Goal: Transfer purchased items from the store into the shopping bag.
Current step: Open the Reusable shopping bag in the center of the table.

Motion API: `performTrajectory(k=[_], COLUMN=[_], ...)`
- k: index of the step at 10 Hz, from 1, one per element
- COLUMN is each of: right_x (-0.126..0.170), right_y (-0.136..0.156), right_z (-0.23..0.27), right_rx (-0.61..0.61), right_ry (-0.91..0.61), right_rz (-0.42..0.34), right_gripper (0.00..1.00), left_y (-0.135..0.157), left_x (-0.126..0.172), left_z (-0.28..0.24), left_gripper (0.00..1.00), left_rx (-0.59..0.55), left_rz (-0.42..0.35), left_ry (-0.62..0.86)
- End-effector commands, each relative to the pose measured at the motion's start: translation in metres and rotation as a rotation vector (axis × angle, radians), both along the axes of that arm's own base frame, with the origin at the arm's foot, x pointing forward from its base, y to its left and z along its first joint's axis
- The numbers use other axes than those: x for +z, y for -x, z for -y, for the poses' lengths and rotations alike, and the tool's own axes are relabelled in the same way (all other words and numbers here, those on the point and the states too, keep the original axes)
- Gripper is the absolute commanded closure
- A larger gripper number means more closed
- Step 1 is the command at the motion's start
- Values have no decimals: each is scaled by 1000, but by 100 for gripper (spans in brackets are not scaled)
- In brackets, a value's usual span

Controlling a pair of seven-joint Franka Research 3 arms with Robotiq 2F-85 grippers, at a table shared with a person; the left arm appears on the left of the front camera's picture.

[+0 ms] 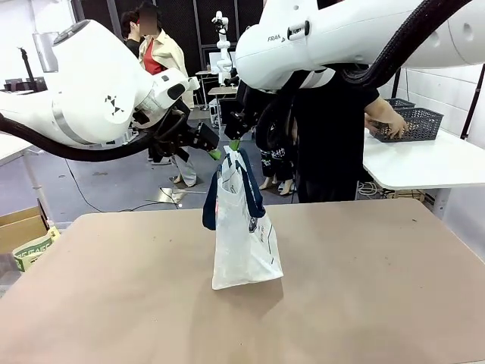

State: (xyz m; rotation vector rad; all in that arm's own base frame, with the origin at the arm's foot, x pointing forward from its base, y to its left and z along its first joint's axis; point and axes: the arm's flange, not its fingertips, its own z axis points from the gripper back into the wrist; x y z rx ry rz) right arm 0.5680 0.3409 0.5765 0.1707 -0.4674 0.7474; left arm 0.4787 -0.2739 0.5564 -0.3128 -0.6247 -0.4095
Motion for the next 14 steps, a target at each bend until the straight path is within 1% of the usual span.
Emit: performTrajectory(k=[1,3,4,5,9,12,14], right_x=[-5,-9,-12,-20,-37,-39,-40], right_y=[1,2,3,-1,-4,-2,-1], right_z=[-2,-3,-2,1,1,2,1], right_rx=[-41,-46,-54,-73,-97,-105,-111], right_ry=[-17,-7,-5,-3,1,22,48], right_rz=[-22,-30,-38,-56,-107,-112,-115], right_gripper=[0,0,0,0,0,0,0], left_y=[-2,-4,-3,-3,-3,-6,-10], left_x=[-1,1,2,2,-12,-24,-34], left_z=[11,21,22,22,24,22,22], left_gripper=[0,0,0,0,0,0,0], left_rx=[38,37,38,38,33,39,49], left_rz=[-20,-34,-30,-30,-86,-122,-169], left_ry=[4,40,47,61,67,41,7])
